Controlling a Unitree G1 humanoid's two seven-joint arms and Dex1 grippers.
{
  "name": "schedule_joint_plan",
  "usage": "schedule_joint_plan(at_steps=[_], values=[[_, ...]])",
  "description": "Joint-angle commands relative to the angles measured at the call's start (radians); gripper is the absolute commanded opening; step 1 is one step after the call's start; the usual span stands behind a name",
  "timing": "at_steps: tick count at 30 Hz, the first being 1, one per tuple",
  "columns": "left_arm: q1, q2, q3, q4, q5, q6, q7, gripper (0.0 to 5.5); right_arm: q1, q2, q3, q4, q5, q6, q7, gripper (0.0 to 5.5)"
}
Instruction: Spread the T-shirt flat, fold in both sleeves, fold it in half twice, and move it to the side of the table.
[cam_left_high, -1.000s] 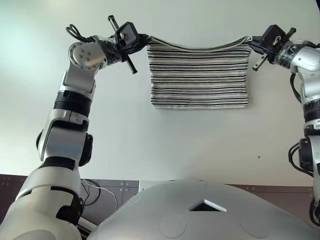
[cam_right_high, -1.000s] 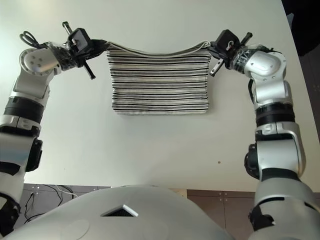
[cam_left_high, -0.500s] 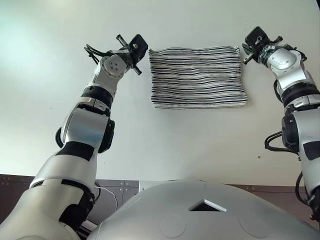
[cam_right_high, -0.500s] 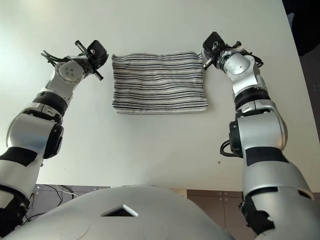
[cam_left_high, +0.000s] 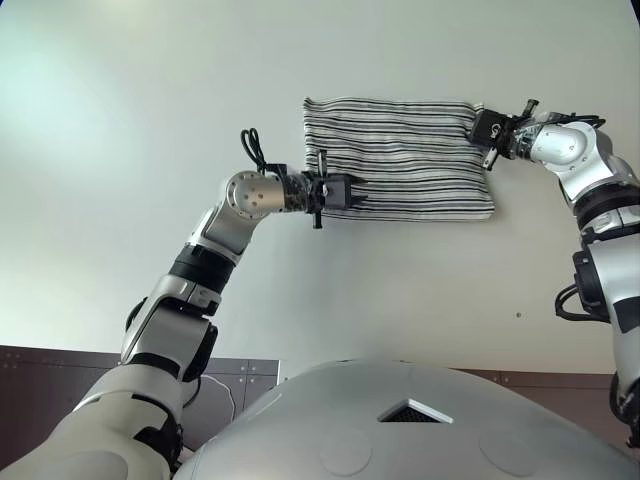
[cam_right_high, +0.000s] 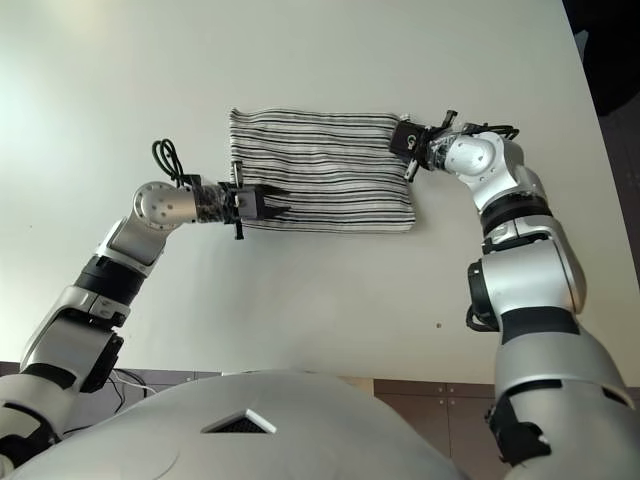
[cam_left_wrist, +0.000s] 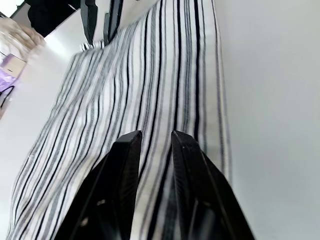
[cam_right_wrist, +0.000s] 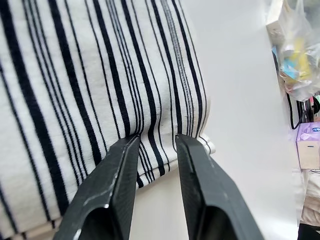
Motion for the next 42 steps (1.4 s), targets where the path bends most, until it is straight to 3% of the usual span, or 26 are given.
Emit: schedule_joint_plan(at_steps=[1, 6, 9, 15, 18, 21, 26, 28, 32, 36, 39, 42], values=[[0.043, 0.11, -0.046, 0.008, 0.173, 0.015, 0.049, 1.09, 0.151, -0.159, 0.093, -0.133, -0.045, -0.084, 0.291, 1.32], [0.051, 0.208, -0.017, 0.044, 0.202, -0.028, 0.095, 1.09, 0.408, -0.361, 0.085, -0.77, 0.191, 0.053, 0.645, 1.32], [-0.028, 0.2, -0.022, 0.176, 0.228, -0.068, 0.154, 1.09, 0.55, -0.385, 0.082, -1.087, 0.361, 0.283, 0.738, 1.32], [-0.179, 0.198, -0.102, 0.455, 0.328, -0.346, 0.272, 1.09, 0.621, -0.318, 0.062, -1.362, 0.52, 0.63, 0.747, 1.32], [-0.295, 0.16, -0.174, 0.607, 0.462, -0.434, 0.454, 1.09, 0.627, -0.271, -0.023, -1.451, 0.623, 0.785, 0.675, 1.32], [-0.304, 0.168, -0.165, 0.605, 0.467, -0.518, 0.549, 1.09, 0.68, -0.304, -0.128, -1.529, 0.693, 0.84, 0.641, 1.32], [-0.154, 0.321, -0.081, 0.338, 0.297, -0.62, 0.46, 1.09, 0.859, -0.363, -0.329, -1.651, 0.753, 0.843, 0.576, 1.32], [-0.054, 0.381, -0.012, 0.169, 0.194, -0.575, 0.43, 1.09, 0.947, -0.365, -0.41, -1.689, 0.731, 0.805, 0.519, 1.32], [0.291, 0.504, 0.131, -0.217, -0.044, -0.404, 0.387, 1.09, 1.111, -0.378, -0.524, -1.679, 0.567, 0.534, 0.435, 1.32], [0.6, 0.574, 0.216, -0.399, -0.01, -0.402, 0.396, 1.62, 1.222, -0.359, -0.567, -1.654, 0.443, 0.317, 0.36, 1.81], [0.678, 0.584, 0.229, -0.448, 0.02, -0.457, 0.383, 2.1, 1.313, -0.349, -0.549, -1.616, 0.318, 0.155, 0.292, 2.35], [0.684, 0.57, 0.22, -0.432, 0.055, -0.489, 0.372, 2.22, 1.33, -0.337, -0.525, -1.58, 0.252, 0.09, 0.245, 2.39]])
